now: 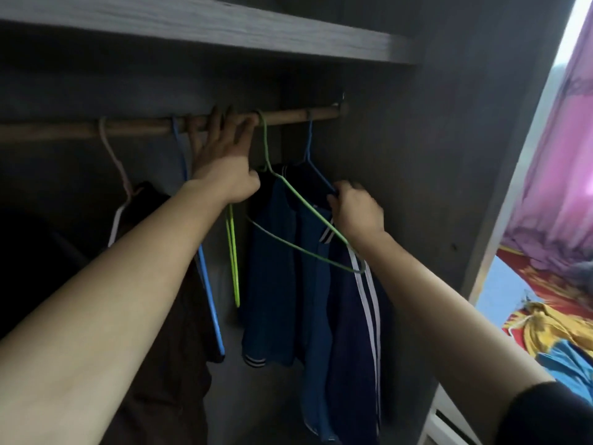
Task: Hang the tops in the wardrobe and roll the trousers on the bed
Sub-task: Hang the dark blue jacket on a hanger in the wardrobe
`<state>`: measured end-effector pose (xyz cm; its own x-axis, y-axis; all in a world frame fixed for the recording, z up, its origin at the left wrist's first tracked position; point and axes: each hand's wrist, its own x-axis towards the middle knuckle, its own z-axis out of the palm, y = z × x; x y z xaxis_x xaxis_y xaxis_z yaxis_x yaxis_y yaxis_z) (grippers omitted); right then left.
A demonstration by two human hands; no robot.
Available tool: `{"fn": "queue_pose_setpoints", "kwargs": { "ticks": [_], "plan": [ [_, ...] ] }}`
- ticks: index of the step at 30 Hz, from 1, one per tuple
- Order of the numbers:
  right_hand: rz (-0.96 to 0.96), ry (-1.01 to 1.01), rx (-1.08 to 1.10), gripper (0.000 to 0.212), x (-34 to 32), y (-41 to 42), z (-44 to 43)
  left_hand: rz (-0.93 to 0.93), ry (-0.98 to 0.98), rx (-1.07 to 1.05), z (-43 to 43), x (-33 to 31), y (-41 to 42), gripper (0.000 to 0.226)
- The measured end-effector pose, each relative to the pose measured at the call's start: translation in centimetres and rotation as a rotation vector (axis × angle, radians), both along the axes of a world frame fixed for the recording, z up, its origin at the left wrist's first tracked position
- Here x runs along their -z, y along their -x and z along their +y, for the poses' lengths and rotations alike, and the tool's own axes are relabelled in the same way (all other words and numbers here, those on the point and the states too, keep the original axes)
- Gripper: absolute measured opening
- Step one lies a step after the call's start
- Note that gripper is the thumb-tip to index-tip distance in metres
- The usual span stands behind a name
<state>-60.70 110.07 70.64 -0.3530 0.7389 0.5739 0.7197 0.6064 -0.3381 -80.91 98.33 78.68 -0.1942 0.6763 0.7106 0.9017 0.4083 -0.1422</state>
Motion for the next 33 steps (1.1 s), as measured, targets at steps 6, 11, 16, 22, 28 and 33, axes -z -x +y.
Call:
{"fn": "queue_pose_setpoints", "kwargs": {
  "ticks": [6,11,16,22,28,33],
  "plan": [
    [-0.012,-0.001,0.033,0.047,2.5,-4.1,-4.9,-0.154,-0.053,0.178,-3.8,1.2,-2.2,0.067],
    [0.139,-0.084,0.094,0.044,5.8,-8.0,-10.5,-0.16,-0.231,0.332,-9.1,6.6,-7.9,0.055],
    [0.166,-0.113,0.174,0.046,13.8,-12.6,-17.4,-0.274,-0.348,0.537,-14.2,16.3,-14.0,0.049],
    [0.07,0.083,0.342,0.053,23.5,-20.4,-25.0,-0.611,-0.038,0.443,-19.4,28.7,-20.2,0.057],
    [0.028,0.127,0.521,0.06,24.6,-29.7,-28.4,-0.534,0.259,0.54,-19.2,30.7,-27.9,0.066],
    [0.055,0.081,0.609,0.062,24.2,-38.7,-31.2,-0.549,0.305,0.649,-18.1,30.6,-37.4,0.065]
  ]
}}
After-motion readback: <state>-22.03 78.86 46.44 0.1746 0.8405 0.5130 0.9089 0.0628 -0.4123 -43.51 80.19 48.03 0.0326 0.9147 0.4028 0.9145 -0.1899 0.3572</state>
